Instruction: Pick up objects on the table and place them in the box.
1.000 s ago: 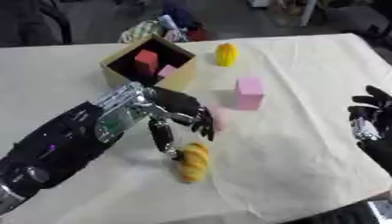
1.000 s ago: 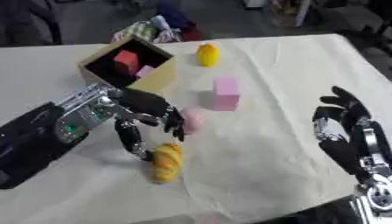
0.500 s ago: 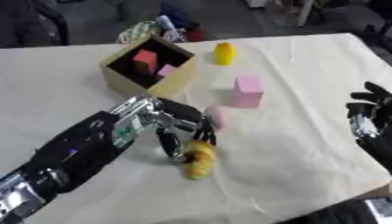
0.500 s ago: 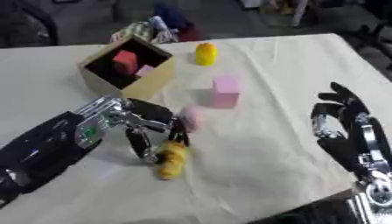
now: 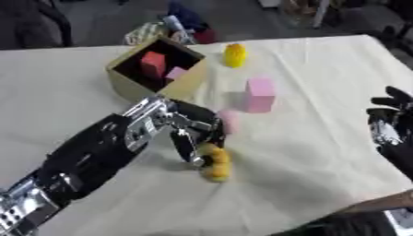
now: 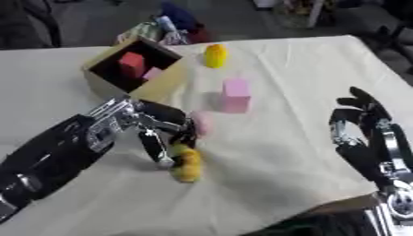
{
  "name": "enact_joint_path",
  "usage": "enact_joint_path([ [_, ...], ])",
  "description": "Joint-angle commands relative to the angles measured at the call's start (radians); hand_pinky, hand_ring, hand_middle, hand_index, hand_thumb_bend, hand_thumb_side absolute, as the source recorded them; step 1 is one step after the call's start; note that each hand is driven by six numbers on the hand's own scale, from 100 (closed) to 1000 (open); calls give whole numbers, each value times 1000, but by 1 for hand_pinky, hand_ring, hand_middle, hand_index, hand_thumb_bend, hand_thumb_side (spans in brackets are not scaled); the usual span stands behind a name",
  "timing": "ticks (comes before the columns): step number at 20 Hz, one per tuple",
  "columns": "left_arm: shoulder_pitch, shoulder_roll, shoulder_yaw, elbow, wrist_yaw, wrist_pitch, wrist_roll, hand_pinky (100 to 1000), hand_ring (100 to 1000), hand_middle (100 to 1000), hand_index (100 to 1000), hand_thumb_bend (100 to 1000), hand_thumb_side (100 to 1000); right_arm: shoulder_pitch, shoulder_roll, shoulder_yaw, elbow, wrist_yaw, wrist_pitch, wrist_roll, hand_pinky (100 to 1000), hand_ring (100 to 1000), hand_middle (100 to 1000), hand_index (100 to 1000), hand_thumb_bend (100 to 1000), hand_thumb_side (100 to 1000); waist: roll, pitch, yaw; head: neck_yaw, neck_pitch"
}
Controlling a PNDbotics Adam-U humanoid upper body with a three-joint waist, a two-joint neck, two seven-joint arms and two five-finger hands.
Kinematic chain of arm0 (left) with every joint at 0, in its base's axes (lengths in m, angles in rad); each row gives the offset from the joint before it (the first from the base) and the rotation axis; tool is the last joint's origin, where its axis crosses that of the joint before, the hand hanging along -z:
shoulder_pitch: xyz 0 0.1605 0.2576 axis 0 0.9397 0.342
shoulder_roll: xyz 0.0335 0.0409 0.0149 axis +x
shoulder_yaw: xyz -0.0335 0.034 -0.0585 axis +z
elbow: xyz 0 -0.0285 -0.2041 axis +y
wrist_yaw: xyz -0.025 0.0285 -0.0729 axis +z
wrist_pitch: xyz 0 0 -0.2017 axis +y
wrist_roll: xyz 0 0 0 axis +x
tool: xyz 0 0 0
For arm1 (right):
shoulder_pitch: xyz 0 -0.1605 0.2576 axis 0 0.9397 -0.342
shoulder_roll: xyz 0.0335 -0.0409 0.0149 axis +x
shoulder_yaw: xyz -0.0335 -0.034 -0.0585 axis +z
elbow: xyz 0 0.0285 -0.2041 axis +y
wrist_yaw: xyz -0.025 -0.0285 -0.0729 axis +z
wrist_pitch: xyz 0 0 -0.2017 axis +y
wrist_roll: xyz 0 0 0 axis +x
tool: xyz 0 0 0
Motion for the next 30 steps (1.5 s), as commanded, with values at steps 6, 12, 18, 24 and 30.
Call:
enact_joint_path([
  [6, -56, 155, 127, -216, 117, 15, -32, 395, 310, 279, 497, 100, 247, 0, -13, -9, -8, 3, 0, -6, 847, 745, 757, 928, 100, 439, -9, -9, 13, -7, -3],
  [12, -96, 204, 292, -164, 78, 189, 118, 418, 330, 302, 525, 100, 201, 9, -13, -13, -6, 3, 0, -10, 847, 745, 757, 928, 100, 439, -9, -18, 20, -9, -3],
  [18, -175, 118, 433, 133, -190, 335, 383, 436, 357, 331, 565, 100, 178, 18, -9, -14, -4, 1, 1, -11, 847, 745, 757, 928, 100, 439, -14, -23, 23, -9, -3],
  [24, -235, 63, 523, 349, -325, 462, 601, 475, 398, 377, 614, 100, 172, 24, -6, -13, -3, 0, 1, -12, 847, 745, 757, 927, 100, 439, -16, -27, 23, -2, -3],
  [30, -254, 45, 556, 485, -376, 515, 681, 538, 465, 463, 680, 100, 155, 27, -4, -14, -2, -2, 1, -13, 847, 744, 757, 927, 100, 439, -17, -29, 21, 0, -3],
])
